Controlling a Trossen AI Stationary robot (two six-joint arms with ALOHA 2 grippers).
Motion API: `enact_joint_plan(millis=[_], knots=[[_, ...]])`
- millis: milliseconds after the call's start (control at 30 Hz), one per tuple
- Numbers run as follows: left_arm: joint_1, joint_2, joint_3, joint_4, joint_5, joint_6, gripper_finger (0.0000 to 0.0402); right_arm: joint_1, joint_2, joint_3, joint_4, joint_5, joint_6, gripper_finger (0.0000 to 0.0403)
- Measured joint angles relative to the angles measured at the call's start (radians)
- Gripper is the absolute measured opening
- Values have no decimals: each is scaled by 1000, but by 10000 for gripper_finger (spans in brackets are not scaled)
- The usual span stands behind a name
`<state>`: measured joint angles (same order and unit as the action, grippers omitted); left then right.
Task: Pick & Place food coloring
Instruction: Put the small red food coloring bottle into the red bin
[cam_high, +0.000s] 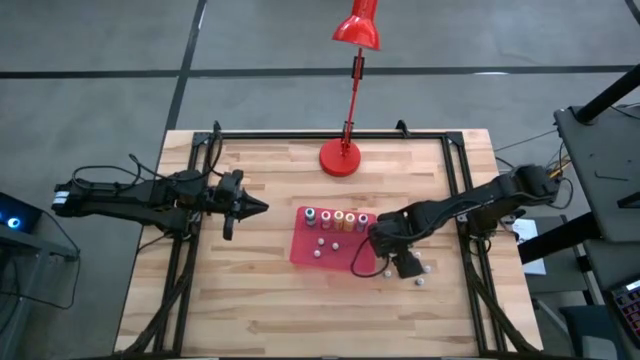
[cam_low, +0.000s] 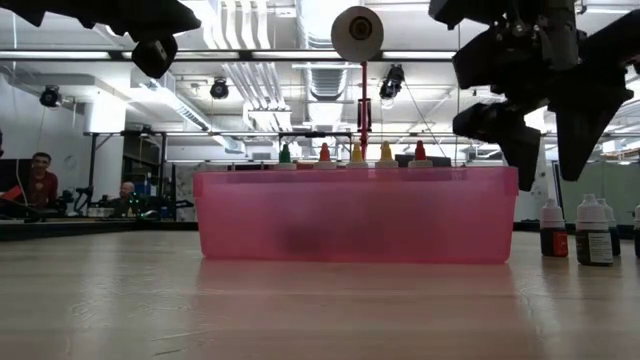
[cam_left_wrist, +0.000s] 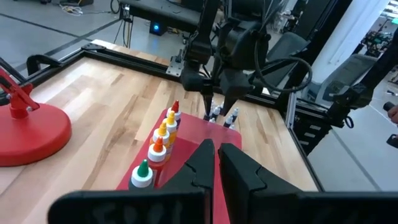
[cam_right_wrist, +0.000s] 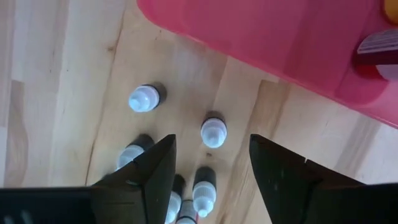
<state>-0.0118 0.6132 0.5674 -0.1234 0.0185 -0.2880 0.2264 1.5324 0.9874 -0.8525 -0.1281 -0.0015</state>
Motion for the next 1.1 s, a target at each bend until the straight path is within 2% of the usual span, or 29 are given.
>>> enact_joint_plan(millis=[567, 1100], knots=[[0, 0, 0, -1, -1, -33, 0, 0, 135, -3, 25, -1, 19, 194], [0, 0, 0, 0, -2, -55, 0, 0, 139, -3, 23, -1, 55, 194]])
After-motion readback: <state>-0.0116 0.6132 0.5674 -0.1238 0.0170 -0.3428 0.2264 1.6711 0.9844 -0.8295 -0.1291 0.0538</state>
